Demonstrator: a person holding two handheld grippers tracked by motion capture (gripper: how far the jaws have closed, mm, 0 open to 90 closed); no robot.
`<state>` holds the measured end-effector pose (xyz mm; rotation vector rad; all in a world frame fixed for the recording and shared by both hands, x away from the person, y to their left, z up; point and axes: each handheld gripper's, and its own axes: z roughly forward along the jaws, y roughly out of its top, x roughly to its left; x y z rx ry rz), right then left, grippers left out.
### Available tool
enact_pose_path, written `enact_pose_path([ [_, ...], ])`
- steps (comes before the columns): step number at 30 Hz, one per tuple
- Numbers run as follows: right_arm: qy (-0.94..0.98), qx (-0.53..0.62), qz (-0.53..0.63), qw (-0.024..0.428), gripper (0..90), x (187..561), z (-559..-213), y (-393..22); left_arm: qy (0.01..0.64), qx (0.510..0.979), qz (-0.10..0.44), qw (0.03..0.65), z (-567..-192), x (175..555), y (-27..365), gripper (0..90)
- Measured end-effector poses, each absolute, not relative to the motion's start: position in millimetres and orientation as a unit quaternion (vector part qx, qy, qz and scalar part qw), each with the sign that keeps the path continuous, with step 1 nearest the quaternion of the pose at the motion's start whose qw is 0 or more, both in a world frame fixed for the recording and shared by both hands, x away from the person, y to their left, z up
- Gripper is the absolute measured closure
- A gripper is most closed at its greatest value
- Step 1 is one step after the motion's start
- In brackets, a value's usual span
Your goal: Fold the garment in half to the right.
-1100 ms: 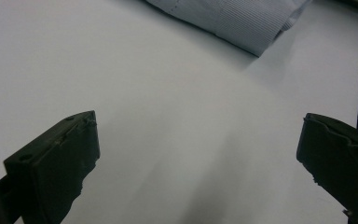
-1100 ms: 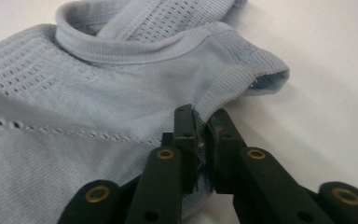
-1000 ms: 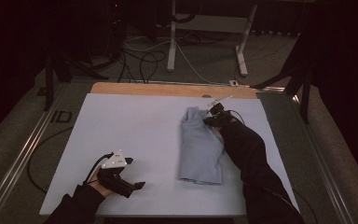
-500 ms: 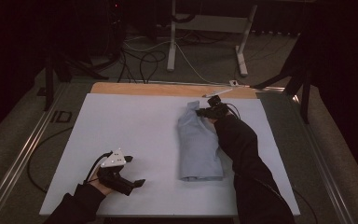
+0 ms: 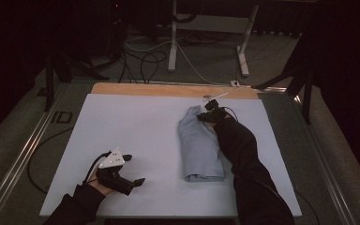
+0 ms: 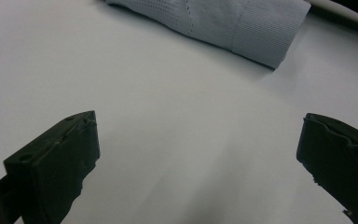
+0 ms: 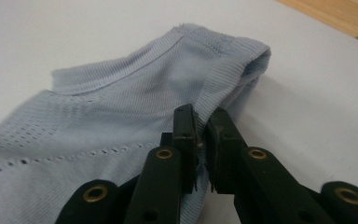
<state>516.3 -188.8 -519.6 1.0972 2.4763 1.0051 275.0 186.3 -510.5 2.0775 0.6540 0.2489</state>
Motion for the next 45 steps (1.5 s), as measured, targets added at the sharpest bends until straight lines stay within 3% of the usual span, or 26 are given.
enact_pose_path([
  [4,0.847,0.386,0.343,0.128,76.9,517.1,-522.6,-189.3,0.267,0.844,0.097,0.455,-511.2,275.0,186.7,0.6],
  [8,0.852,0.387,0.324,0.14,63.8,518.5,-519.5,-187.4,0.266,0.844,0.096,0.456,-511.0,274.9,186.7,0.6],
  [10,0.852,0.389,0.323,0.137,61.9,518.9,-518.6,-187.4,0.266,0.843,0.096,0.458,-510.7,274.6,186.8,0.6],
  [15,0.849,0.384,0.336,0.139,37.6,517.4,-505.9,-190.9,0.268,0.841,0.099,0.46,-509.7,274.9,188.9,0.6],
  [21,0.842,0.374,0.37,0.12,15.5,510.5,-483.8,-194.5,0.265,0.841,0.101,0.46,-508.3,274.4,189.8,0.6],
  [31,0.849,0.348,0.381,0.112,14.4,487.4,-469.5,-188.8,0.266,0.839,0.103,0.464,-506.7,273.6,191.2,0.6],
  [45,0.851,0.288,0.426,0.109,14.3,413.8,-445.6,-193.1,0.265,0.838,0.105,0.465,-505.3,273.6,191.4,0.6],
])
